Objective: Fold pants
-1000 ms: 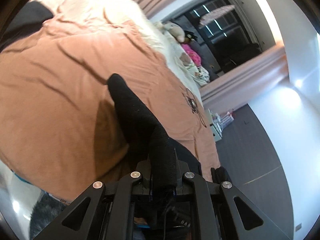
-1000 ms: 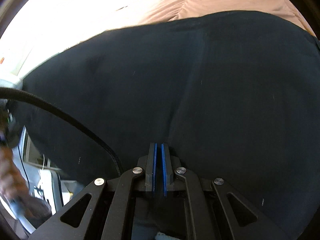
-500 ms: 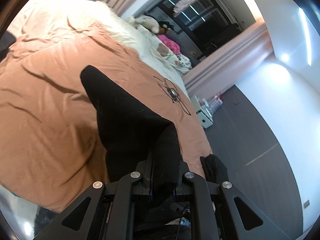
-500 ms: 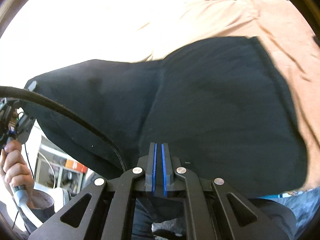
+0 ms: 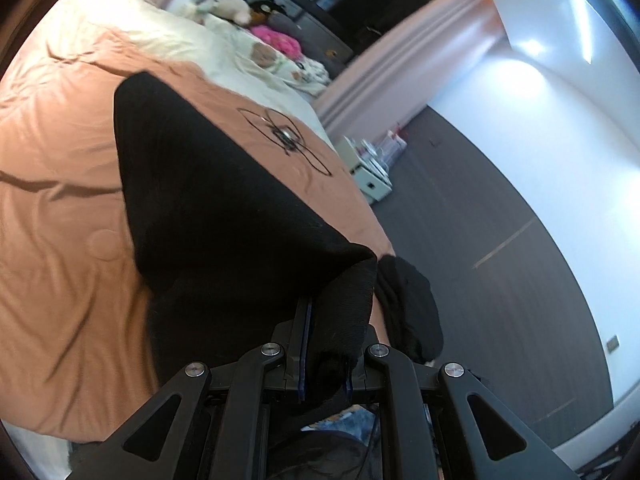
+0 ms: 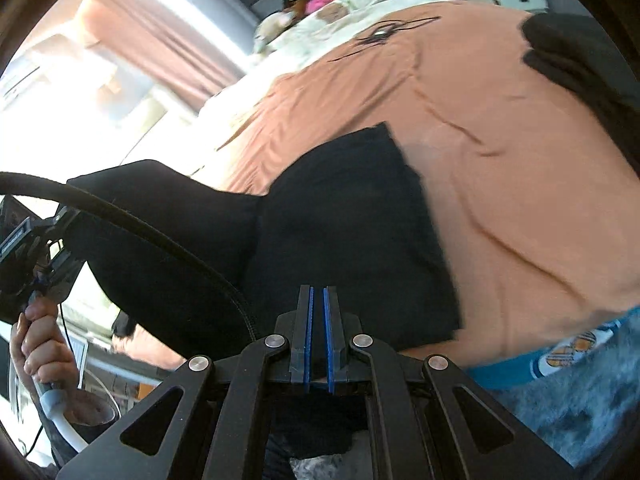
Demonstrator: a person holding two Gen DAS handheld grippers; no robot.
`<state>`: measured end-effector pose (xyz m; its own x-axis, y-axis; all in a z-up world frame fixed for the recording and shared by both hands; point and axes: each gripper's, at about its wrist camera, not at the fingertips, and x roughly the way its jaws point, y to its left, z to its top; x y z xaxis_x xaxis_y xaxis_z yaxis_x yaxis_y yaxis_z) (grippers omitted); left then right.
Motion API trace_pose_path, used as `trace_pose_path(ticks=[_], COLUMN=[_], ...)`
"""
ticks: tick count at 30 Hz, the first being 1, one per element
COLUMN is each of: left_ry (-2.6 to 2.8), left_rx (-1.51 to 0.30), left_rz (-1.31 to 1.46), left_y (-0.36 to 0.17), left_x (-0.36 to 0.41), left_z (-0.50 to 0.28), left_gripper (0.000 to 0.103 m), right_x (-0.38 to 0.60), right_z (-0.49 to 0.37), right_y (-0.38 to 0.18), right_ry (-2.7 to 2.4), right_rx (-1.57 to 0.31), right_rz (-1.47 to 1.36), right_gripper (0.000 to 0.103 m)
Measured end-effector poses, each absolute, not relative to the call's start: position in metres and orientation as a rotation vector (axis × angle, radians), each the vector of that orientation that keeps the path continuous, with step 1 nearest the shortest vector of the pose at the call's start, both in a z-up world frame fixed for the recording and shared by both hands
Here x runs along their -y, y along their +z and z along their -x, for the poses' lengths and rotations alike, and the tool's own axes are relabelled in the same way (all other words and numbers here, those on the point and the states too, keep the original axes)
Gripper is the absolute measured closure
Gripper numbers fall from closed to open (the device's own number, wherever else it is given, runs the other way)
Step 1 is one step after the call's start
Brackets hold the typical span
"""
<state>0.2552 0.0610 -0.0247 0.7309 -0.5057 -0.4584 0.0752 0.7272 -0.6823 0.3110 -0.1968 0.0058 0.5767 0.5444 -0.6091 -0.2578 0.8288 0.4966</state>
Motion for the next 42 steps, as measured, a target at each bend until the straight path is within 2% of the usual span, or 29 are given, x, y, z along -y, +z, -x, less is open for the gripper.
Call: trace_pose_path(ticks=[11, 22, 29, 32, 33, 34, 36, 38, 39, 41, 42], left_ry=[-0.445, -0.495, -0.485, -0.474, -0.484, -0.501, -0.502, -0.490, -0.489, -0.469, -0.454], left_rx=[-0.791, -0.949, -0.952, -0.991, -1.000, -0.996, -0.965, -0.948, -0.946, -0.945, -0.946], left_rz=[0.626, 0.611, 0.588, 0.561, 0.561, 0.566, 0.561, 0.547, 0.550, 0.554, 0.549], left_y=[-0.053, -0.111, -0.104, -0.104, -0.103, -0.102, -0.095, -0.090, -0.090, -0.089, -0.089], left_x=[0.006, 0.068, 0.070, 0.077, 0.077, 0.079, 0.076, 0.071, 0.067, 0.055, 0.050], left_z=[-0.287, -0.307, -0.301, -0.306, -0.305, -0.305, -0.299, -0.297, -0.294, -0.293, -0.292], left_gripper=[0.090, 0.090, 0.090, 0.080, 0.067, 0.048, 0.030, 0.029, 0.029, 0.029, 0.029], right_x=[0.227, 0.262, 0.270, 0.270, 0.270, 0.270, 0.271, 0.270, 0.268, 0.264, 0.262], right_z=[-0.288, -0.272, -0.271, -0.273, -0.274, -0.276, -0.278, -0.281, -0.281, -0.283, -0.283], right_y=[0.009, 0.007, 0.005, 0.006, 0.006, 0.006, 0.007, 0.008, 0.007, 0.009, 0.009], right_ry=[0.439, 0.424, 0.435, 0.448, 0.452, 0.459, 0.476, 0.484, 0.484, 0.495, 0.497], right_rx=[-0.821, -0.832, -0.837, -0.837, -0.837, -0.836, -0.833, -0.832, -0.831, -0.820, -0.813], right_rz=[-0.442, -0.502, -0.512, -0.516, -0.516, -0.518, -0.528, -0.533, -0.533, -0.532, -0.533], right_gripper=[0.101, 0.101, 0.101, 0.101, 0.101, 0.101, 0.101, 0.100, 0.094, 0.074, 0.057])
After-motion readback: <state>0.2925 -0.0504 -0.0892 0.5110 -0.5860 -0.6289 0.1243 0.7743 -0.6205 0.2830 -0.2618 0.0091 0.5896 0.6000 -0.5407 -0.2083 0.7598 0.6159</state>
